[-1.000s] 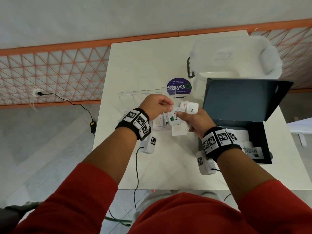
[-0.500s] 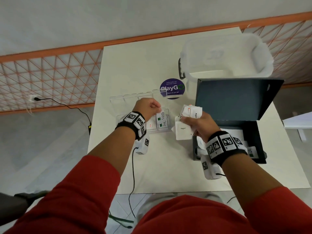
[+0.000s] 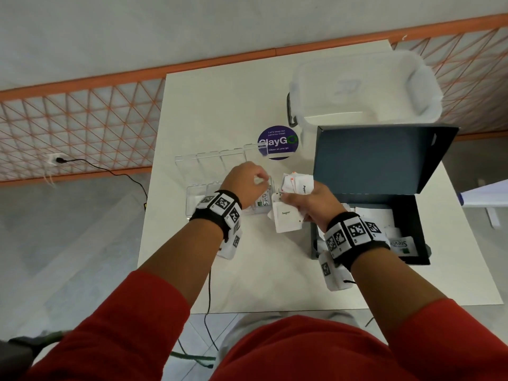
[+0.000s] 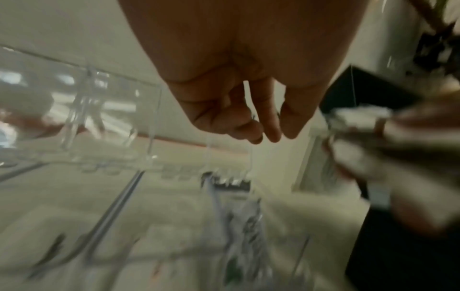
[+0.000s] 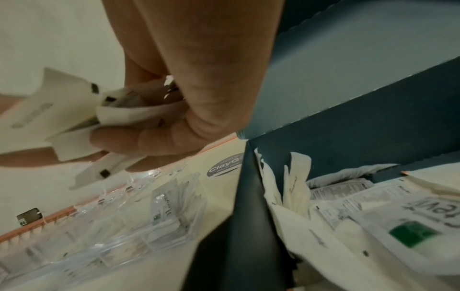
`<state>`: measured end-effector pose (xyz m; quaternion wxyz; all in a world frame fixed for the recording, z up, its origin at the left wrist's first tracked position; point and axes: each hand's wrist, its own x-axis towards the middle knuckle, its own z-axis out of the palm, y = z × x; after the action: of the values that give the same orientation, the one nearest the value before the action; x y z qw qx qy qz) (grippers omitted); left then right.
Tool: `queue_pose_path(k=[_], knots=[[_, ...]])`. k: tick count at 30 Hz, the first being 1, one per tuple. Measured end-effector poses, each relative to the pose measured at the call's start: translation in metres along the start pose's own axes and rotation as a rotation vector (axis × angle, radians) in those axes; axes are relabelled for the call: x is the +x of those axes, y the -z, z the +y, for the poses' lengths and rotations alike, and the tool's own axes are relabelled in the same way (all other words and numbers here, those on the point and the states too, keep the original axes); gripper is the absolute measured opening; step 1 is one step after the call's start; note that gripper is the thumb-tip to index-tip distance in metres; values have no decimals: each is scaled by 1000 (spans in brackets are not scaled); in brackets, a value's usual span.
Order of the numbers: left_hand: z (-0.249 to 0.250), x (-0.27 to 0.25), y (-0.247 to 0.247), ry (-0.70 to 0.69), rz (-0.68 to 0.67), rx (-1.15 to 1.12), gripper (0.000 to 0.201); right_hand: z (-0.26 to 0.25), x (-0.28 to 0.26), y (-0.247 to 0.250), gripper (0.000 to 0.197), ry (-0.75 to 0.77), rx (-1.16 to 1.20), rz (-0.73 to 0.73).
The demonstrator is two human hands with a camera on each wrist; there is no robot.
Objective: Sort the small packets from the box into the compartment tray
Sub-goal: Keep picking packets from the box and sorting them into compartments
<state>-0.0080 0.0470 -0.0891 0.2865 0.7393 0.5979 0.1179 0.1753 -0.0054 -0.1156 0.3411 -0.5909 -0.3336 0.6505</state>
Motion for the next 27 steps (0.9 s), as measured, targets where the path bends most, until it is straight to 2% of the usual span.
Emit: queue_pose_path(k=[3,5,8,10,12,16,20,23,27], knots=[[20,-5,19,-76,37,-200,9,-3,0,-9,33,9,-21,-22],[29,-9,31,-61,13,-255,10,-6,0,-17,27,24,-19,-48],[26,-21,37,40,-72,-227,30,-11,-1,-24,31,64,12,-65],[19,-32,32,71,-129,-124,45,-12,1,-28,30,79,39,-50],[12,-41,24,83,-123,-74,53,-12,3,-32,26,76,57,-27],[-3,-50,21,180,-99,-262,46,-8,4,-40,19,63,69,1],[-22,-55,34,236,-114,-437,29,-4,4,-47,25,50,116,0],[-40,-59,48,250,-133,-527,29,-4,3,-51,26,42,135,-8],[-67,-62,67,285,-49,-549,31,-6,3,-57,24,41,143,-23]])
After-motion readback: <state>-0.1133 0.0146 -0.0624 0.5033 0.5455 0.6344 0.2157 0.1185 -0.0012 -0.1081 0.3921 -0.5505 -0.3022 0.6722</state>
